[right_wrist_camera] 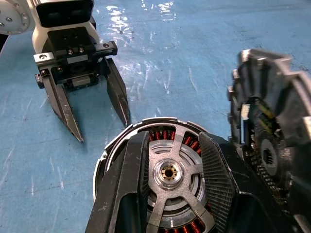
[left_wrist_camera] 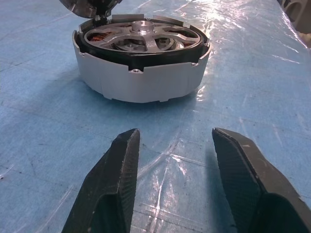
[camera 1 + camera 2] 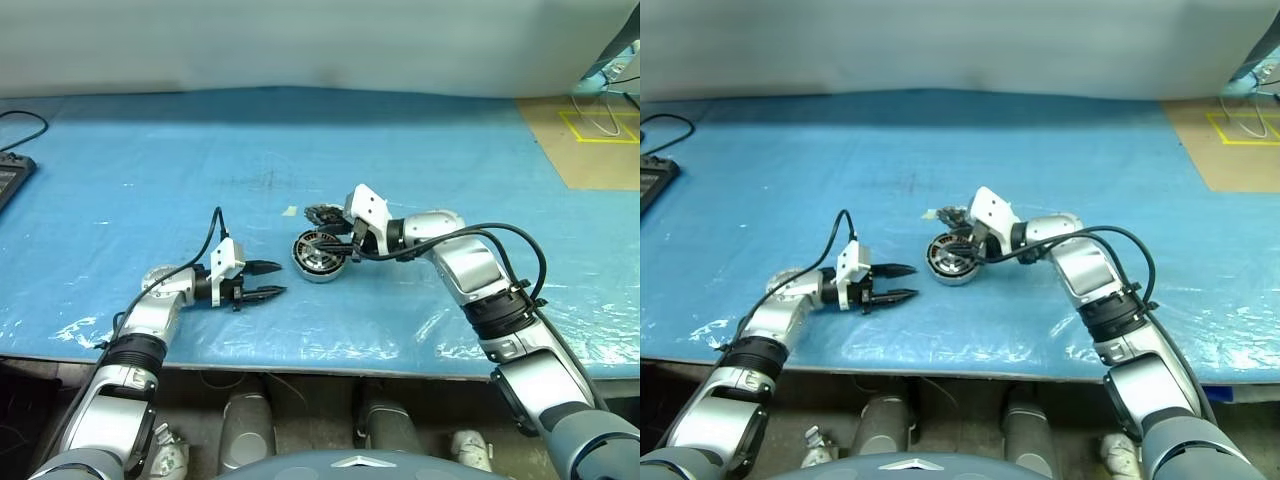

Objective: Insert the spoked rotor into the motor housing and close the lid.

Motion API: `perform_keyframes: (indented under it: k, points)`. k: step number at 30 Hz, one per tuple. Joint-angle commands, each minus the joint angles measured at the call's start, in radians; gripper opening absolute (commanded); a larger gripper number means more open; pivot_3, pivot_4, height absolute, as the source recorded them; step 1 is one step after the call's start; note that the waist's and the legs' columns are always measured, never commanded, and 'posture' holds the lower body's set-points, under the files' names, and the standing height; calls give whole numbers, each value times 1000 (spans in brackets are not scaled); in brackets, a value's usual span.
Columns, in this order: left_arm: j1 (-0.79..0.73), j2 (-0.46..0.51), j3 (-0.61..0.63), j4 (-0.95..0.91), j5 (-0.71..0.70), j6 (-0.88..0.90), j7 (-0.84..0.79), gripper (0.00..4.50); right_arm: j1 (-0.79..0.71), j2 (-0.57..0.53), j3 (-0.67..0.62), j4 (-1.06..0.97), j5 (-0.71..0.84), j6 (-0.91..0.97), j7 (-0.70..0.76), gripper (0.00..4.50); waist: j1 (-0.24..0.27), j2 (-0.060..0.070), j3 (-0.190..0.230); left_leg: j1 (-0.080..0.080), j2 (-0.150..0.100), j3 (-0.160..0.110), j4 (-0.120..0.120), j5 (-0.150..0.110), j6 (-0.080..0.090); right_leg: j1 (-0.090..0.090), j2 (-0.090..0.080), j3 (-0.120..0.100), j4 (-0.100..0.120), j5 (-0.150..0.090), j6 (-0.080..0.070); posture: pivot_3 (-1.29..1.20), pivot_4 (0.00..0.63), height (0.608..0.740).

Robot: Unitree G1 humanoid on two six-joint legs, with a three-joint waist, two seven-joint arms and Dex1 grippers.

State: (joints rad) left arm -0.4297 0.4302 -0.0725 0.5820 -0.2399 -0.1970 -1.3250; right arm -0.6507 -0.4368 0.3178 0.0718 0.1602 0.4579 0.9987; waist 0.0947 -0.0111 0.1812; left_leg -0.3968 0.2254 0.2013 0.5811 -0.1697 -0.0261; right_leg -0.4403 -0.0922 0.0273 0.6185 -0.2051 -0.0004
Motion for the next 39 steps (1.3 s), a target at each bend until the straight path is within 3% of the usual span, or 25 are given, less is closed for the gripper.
perform_keyframes:
  k: [1, 4, 7, 9, 10, 23, 39]
  points:
    - [-2, 5, 5, -25, -9, 6, -1, 2481, 8, -3, -37, -75, 42, 17, 11, 1666, 0, 0, 0, 0, 0, 0, 0, 0, 0, 0, 0, 0, 0, 0, 0, 0, 150, 740]
    - [-3, 4, 5, -23, -8, 5, 1, 2481, 27, -9, -44, -104, 60, 39, 13, 1497, 1, 0, 0, 0, 0, 0, 0, 0, 0, 0, 0, 0, 0, 0, 0, 0, 150, 740]
    - [-4, 1, 5, -20, -8, 3, 1, 2481, 50, -10, -50, -122, 70, 55, 5, 816, 1, 0, 0, 0, 0, 0, 0, 0, 0, 0, 0, 0, 0, 0, 0, 0, 150, 740]
    - [-3, 0, 5, -19, -9, 2, 2, 2481, 56, -4, -46, -116, 66, 51, 1, 83, 0, 0, 0, 0, 0, 0, 0, 0, 0, 0, 0, 0, 0, 0, 0, 0, 150, 740]
    - [-3, 1, 6, -17, -9, 2, 1, 2481, 56, 1, -42, -110, 63, 48, -1, 10, 0, 0, 0, 0, 0, 0, 0, 0, 0, 0, 0, 0, 0, 0, 0, 0, 150, 740]
    - [23, 10, 14, -19, -11, -9, 6, 2481, 51, 64, 13, 92, -15, -51, -14, 10, -2, 0, 0, 1, 0, 0, -1, 0, 0, 0, 0, 0, 0, 0, 0, 0, 150, 740]
    - [24, 15, 14, -45, -18, 27, 7, 2481, 88, -21, 144, 255, -266, -276, -94, 10, -1, -2, -12, 18, -2, 1, -5, -3, 3, 15, -1, 2, -2, -2, 4, 0, 150, 740]
